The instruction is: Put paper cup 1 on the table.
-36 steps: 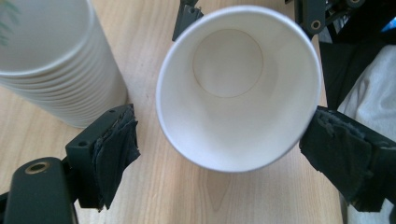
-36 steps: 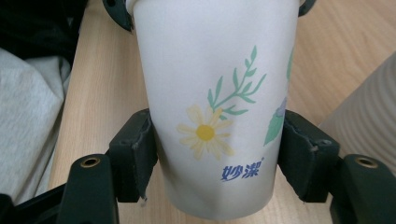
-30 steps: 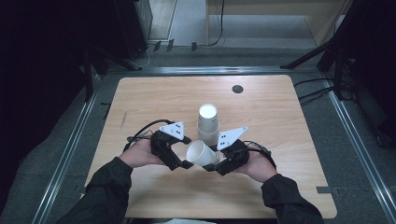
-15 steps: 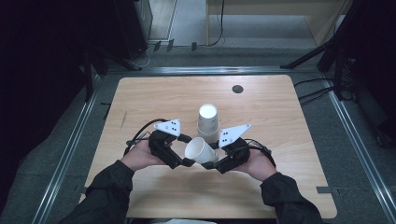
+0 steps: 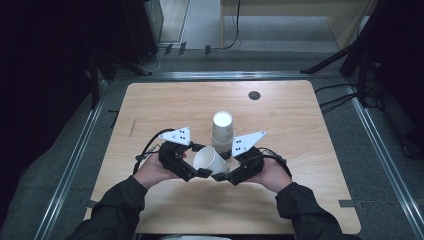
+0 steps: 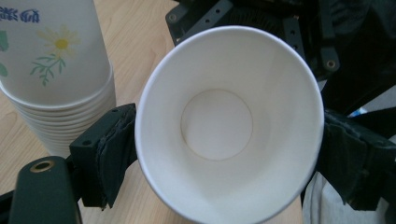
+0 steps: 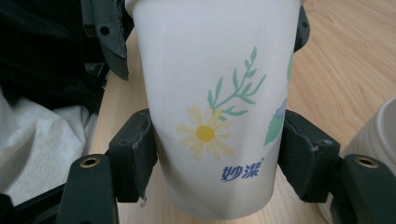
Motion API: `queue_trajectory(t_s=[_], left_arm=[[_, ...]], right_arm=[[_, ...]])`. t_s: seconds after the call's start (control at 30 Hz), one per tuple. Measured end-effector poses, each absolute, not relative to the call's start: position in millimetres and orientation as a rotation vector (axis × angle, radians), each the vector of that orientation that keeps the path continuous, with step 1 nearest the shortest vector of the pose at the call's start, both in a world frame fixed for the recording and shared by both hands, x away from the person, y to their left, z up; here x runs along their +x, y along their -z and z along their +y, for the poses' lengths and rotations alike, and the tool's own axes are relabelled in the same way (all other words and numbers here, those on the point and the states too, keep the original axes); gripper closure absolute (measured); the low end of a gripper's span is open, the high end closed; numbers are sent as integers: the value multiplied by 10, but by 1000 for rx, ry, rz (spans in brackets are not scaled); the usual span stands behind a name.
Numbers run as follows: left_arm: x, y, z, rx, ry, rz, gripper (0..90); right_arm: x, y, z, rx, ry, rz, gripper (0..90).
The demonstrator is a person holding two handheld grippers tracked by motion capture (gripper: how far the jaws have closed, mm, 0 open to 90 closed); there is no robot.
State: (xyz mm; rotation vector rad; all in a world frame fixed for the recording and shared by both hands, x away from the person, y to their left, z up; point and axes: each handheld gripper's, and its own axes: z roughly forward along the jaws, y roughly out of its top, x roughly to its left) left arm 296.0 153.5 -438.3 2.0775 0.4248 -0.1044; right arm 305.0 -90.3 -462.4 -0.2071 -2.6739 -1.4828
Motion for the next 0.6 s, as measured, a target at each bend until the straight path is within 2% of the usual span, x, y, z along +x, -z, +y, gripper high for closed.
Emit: queue_trajectory(t_s=[0.3,0.4,0.6], left_arm=[[2943,4412,1545,2052,103,426,152],[2927,4419,1549,2058,91,408,214],[2928,4421,1544,2058,84,412,227]], right_arm=[[3065,4618,-865,-196,1498,-2638,338],[3072,4617,-859,-201,1500,-2622,338],[3076,4621,-850,-209,1488,-2616,340]])
